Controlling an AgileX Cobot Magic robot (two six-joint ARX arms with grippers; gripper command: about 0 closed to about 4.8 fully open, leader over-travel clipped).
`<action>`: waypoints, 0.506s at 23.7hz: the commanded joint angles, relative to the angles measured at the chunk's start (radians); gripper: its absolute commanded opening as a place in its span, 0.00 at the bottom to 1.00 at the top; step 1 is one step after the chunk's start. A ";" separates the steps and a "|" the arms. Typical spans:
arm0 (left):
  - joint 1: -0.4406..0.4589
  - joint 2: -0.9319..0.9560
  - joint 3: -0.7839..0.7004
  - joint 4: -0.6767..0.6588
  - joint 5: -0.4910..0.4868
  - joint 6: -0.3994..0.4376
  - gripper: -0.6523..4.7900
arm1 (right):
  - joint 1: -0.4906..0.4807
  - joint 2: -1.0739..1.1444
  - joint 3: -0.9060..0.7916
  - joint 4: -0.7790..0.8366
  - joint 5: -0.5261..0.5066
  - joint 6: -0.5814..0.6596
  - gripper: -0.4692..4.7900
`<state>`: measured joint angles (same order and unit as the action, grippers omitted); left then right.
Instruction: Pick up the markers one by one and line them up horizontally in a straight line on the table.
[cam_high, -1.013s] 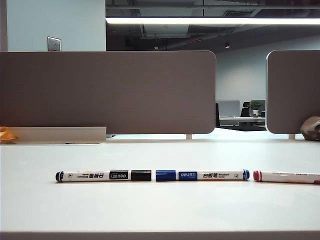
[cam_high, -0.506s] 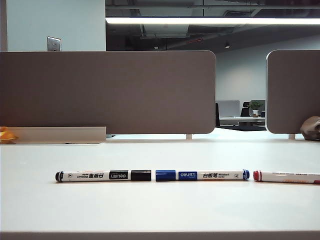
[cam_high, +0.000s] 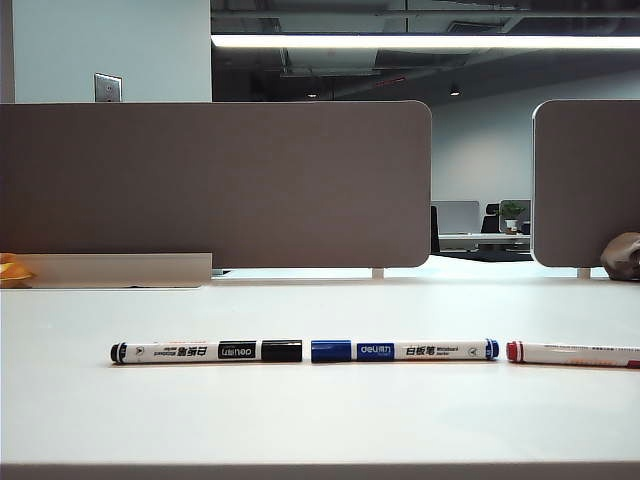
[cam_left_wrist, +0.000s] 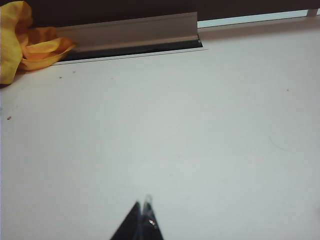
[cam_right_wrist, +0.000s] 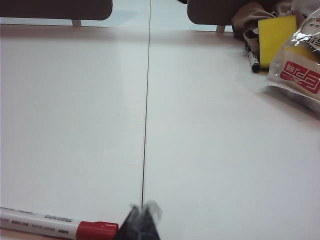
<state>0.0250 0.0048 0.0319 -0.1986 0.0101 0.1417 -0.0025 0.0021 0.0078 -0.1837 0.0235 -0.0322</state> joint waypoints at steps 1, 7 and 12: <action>0.001 0.001 0.002 0.013 0.002 0.000 0.11 | -0.002 0.000 -0.007 0.008 0.000 -0.002 0.09; 0.001 0.001 0.002 0.012 0.008 0.000 0.11 | -0.002 0.000 -0.007 0.008 -0.007 0.002 0.09; 0.001 0.001 0.002 -0.011 0.021 -0.004 0.11 | -0.002 0.000 -0.007 0.005 -0.007 0.003 0.09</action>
<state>0.0250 0.0048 0.0319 -0.2028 0.0238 0.1413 -0.0029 0.0021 0.0078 -0.1841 0.0212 -0.0315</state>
